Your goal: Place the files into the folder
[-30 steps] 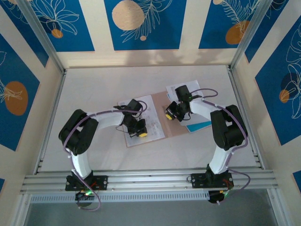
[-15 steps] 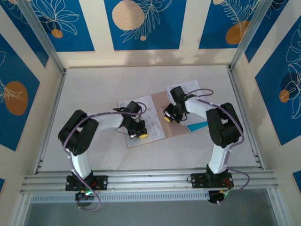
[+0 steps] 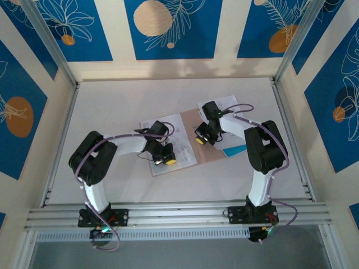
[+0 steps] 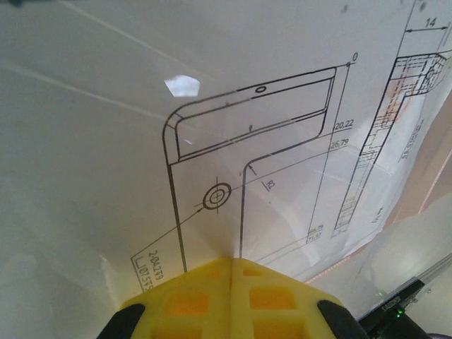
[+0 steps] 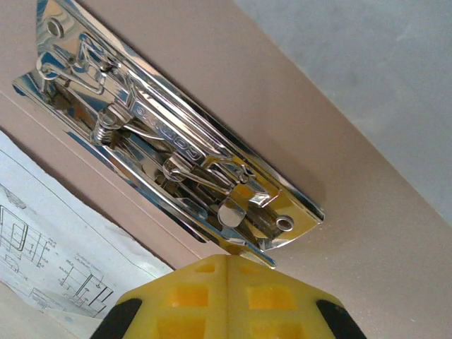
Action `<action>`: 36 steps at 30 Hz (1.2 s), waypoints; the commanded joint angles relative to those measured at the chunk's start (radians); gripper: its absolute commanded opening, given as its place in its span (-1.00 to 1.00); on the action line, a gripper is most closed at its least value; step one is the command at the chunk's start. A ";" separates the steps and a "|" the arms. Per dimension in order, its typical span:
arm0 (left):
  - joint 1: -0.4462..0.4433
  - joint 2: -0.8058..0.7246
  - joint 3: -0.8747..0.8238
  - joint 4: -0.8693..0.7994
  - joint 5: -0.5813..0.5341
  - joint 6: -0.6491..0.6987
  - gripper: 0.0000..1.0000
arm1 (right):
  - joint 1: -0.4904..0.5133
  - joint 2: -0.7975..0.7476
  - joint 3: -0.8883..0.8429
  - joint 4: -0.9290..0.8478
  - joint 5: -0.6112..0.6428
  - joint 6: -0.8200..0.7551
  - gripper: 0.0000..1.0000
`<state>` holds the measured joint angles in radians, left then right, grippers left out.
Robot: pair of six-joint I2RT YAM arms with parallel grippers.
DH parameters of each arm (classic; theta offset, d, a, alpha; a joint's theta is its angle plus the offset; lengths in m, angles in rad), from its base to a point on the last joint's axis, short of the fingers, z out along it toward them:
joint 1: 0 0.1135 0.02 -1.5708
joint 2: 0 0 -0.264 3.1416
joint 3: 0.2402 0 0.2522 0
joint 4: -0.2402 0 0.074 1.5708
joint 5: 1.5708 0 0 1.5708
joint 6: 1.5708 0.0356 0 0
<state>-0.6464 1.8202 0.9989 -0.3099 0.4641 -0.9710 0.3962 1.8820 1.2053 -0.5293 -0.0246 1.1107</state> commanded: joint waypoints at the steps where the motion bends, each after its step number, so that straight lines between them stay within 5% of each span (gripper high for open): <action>1: -0.007 -0.002 -0.040 -0.054 -0.022 -0.020 -1.00 | -0.004 0.027 0.005 -0.069 0.038 -0.011 -1.00; 36: -0.007 -0.035 -0.121 -0.073 -0.059 -0.087 -1.00 | -0.065 0.150 0.025 -0.200 0.136 -0.111 -1.00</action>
<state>-0.6464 1.7790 0.9264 -0.2344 0.4595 -1.0428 0.3649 1.9434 1.2659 -0.6224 -0.0528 1.0138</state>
